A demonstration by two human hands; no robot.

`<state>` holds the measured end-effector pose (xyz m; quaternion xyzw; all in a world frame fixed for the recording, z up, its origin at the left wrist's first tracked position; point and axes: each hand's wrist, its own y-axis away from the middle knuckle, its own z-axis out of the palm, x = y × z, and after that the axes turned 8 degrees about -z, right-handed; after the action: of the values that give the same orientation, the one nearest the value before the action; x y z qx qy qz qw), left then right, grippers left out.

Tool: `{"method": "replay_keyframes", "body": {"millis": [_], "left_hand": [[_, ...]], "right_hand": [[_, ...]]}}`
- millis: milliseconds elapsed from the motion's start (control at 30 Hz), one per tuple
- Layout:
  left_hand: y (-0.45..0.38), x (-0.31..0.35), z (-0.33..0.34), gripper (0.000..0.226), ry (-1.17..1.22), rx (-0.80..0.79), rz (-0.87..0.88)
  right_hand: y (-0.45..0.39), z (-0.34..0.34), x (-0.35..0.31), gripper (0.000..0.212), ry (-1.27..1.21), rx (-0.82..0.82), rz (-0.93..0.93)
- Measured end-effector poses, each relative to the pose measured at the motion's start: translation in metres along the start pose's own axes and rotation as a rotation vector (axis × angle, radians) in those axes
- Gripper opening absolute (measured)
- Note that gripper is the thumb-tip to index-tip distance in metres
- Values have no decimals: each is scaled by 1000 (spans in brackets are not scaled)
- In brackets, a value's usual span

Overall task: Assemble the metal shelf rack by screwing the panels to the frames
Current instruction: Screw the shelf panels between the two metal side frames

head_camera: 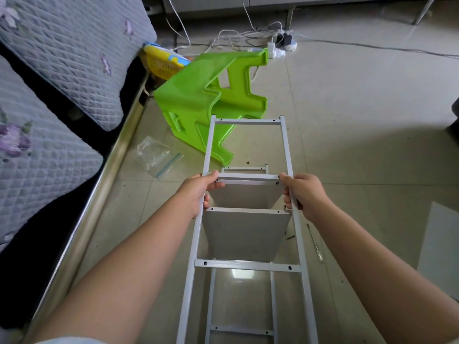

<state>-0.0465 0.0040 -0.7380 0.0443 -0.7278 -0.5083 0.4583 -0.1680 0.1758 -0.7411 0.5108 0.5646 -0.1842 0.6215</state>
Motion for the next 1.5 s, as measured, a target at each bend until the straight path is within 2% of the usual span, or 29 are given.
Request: {"method": "replay_keyframes", "body": {"millis": [33,133,167,300,533,833,1167,1500], "left_hand": [[-1,0,0,15,29,-14,-6],[-7,1,0,50,104,-23,-24],[-8,1,0,53,112,-20,-35],[-3,3,0,12,101,-43,-74],[-8,3,-3,20,125,-40,-102],[-8,1,-6,24,118,-41,-47],[-9,1,-2,26,118,2,-50],[-4,4,-2,23,139,-102,-118]], "right_hand": [[-1,0,1,22,-68,-8,44],[-5,0,2,16,-255,-38,184],[-6,0,2,14,-273,-38,210],[-6,3,-3,10,-266,-18,217],[-5,4,-8,12,-210,65,195],[-4,11,-10,23,-184,103,99],[-2,12,-14,14,-150,131,145],[0,5,-19,10,-187,101,216]]}}
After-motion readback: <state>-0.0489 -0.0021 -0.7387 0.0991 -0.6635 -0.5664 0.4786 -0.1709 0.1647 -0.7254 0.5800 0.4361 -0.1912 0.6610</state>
